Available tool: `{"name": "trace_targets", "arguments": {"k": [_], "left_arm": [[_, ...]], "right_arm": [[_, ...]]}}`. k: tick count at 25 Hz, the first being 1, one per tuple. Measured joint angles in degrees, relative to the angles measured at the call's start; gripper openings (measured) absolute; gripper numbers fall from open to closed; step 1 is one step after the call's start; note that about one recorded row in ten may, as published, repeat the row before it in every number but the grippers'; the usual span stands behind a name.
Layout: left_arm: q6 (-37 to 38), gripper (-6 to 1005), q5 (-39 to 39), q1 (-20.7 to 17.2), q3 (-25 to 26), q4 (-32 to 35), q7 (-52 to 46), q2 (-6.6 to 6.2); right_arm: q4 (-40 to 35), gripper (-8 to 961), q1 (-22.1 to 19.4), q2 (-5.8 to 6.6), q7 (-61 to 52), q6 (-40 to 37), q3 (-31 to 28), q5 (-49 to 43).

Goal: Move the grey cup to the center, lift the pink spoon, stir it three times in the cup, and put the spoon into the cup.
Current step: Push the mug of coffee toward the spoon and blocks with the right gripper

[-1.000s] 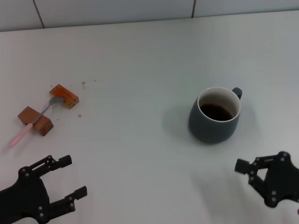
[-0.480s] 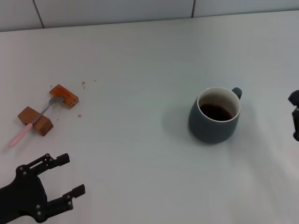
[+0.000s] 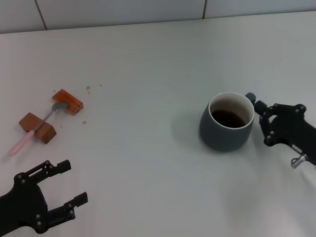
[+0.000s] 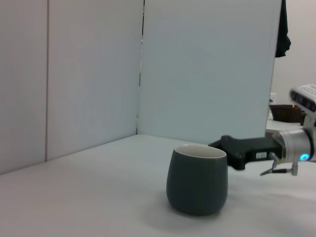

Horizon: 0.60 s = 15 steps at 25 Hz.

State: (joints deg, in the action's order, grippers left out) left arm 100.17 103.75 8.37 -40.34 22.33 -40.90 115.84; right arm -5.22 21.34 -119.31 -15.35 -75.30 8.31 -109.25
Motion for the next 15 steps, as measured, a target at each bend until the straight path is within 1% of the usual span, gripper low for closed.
{"name": "trace_targets", "arguments": {"k": [2, 4, 9, 12, 13, 15], "left_arm": [[0.03, 784, 0.0, 0.1, 0.01, -0.01, -0.43, 0.0], [0.1, 783, 0.0, 0.12, 0.27, 0.0, -0.55, 0.0], [0.33, 783, -0.01, 0.06, 0.71, 0.0, -0.58, -0.04], [0.45, 783, -0.07, 0.06, 0.96, 0.0, -0.58, -0.09], [0.57, 783, -0.07, 0.05, 1.09, -0.01, -0.57, -0.1], [0.72, 783, -0.06, 0.02, 1.29, -0.01, -0.53, -0.1]], "right_arm": [[0.52, 18, 0.69, -0.04, 0.8, 1.67, 1.71, -0.01], [1.14, 18, 1.05, -0.08, 1.69, 2.67, 2.11, -0.02], [3.13, 19, 2.68, -0.11, 2.85, 5.05, 2.15, 0.05], [5.07, 19, 4.32, -0.13, 3.54, 6.21, 1.9, 0.08], [6.22, 20, 5.52, -0.14, 3.58, 7.34, 1.72, 0.11], [6.82, 20, 6.26, -0.13, 3.59, 7.97, 1.68, 0.14]]}}
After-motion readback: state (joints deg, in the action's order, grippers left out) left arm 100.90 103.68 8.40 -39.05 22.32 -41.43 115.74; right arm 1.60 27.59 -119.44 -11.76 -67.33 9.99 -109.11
